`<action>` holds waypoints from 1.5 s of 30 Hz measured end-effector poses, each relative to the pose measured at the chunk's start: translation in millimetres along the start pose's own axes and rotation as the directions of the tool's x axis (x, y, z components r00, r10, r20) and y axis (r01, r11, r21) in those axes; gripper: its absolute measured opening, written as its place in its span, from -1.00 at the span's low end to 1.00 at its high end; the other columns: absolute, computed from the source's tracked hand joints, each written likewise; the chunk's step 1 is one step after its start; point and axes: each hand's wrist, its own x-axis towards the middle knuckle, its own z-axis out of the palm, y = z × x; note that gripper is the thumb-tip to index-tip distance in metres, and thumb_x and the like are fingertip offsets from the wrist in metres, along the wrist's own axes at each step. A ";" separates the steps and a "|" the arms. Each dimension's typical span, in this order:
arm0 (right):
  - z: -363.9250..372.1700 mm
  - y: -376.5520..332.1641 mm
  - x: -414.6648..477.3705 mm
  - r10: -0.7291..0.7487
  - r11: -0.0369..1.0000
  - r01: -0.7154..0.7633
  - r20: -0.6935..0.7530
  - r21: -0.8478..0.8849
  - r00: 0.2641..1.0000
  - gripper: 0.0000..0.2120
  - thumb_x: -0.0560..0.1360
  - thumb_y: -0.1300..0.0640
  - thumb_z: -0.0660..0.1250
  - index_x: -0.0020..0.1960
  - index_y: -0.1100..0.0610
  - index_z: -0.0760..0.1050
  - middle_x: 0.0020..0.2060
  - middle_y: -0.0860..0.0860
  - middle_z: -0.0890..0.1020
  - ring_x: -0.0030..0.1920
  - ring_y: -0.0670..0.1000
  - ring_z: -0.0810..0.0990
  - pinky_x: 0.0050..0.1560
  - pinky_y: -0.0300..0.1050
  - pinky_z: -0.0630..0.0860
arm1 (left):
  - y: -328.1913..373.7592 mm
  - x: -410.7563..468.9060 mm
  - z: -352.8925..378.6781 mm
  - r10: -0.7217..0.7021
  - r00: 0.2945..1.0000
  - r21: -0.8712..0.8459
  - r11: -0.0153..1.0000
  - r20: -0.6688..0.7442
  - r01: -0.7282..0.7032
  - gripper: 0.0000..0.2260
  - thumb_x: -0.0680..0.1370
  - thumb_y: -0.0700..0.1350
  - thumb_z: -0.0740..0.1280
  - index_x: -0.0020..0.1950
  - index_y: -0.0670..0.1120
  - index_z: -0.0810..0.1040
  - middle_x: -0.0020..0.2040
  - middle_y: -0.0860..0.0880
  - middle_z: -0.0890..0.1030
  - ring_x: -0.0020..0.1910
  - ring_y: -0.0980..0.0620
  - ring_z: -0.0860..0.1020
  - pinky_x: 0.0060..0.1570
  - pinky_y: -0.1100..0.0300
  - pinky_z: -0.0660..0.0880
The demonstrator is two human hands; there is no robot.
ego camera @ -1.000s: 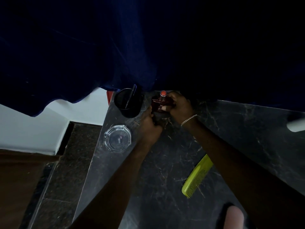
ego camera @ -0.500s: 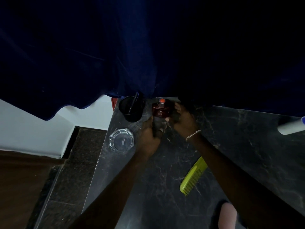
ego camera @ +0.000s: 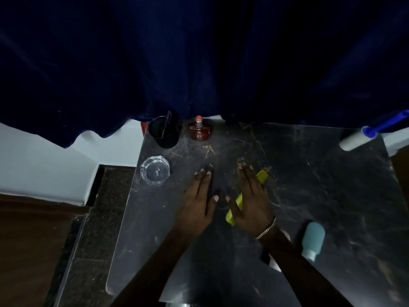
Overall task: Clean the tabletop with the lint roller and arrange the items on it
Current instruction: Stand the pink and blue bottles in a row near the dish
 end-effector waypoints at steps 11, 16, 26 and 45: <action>-53.2 39.7 -131.2 0.196 0.977 -0.200 0.067 0.071 0.978 -0.32 0.50 0.11 0.38 0.52 0.33 0.25 0.48 0.24 0.36 0.50 0.21 0.34 0.51 0.05 0.28 | 102.3 -89.8 46.6 0.055 0.992 0.070 0.996 0.116 -0.064 -0.43 0.69 0.06 0.20 0.67 -0.12 0.22 0.67 -0.14 0.23 0.64 -0.14 0.24 0.53 -0.06 0.35; -71.6 58.5 -157.6 0.423 0.885 -0.449 0.188 0.124 0.886 -0.53 0.54 0.19 0.34 0.43 0.24 0.42 0.29 0.17 0.56 0.25 0.17 0.58 0.25 -0.09 0.49 | 147.2 -108.6 75.5 -0.162 0.960 -0.065 0.981 0.229 0.181 -0.45 0.67 0.02 0.26 0.65 -0.07 0.26 0.58 -0.12 0.34 0.53 -0.07 0.38 0.48 0.07 0.38; -61.5 64.8 -164.4 0.559 0.790 -0.613 0.388 0.019 0.733 -0.70 0.59 0.03 0.26 0.25 0.14 0.51 0.04 0.11 0.69 0.04 0.14 0.67 -0.02 -0.11 0.58 | 177.7 -100.0 114.7 -0.404 0.848 -0.155 0.866 0.343 0.475 -0.66 0.65 -0.09 0.33 0.43 -0.08 0.51 0.36 -0.10 0.57 0.36 -0.09 0.55 0.37 0.05 0.48; -23.0 -6.5 -43.7 0.490 0.740 -0.548 0.246 0.389 0.836 -0.63 0.35 -0.16 0.51 0.06 0.03 0.66 -0.09 -0.02 0.75 -0.04 0.04 0.71 -0.20 -0.47 0.46 | 93.5 -27.0 22.0 -0.509 0.844 -0.599 0.626 0.171 0.499 -0.84 0.53 -0.28 0.46 0.09 -0.12 0.68 0.00 -0.06 0.75 0.03 -0.08 0.71 0.12 0.00 0.65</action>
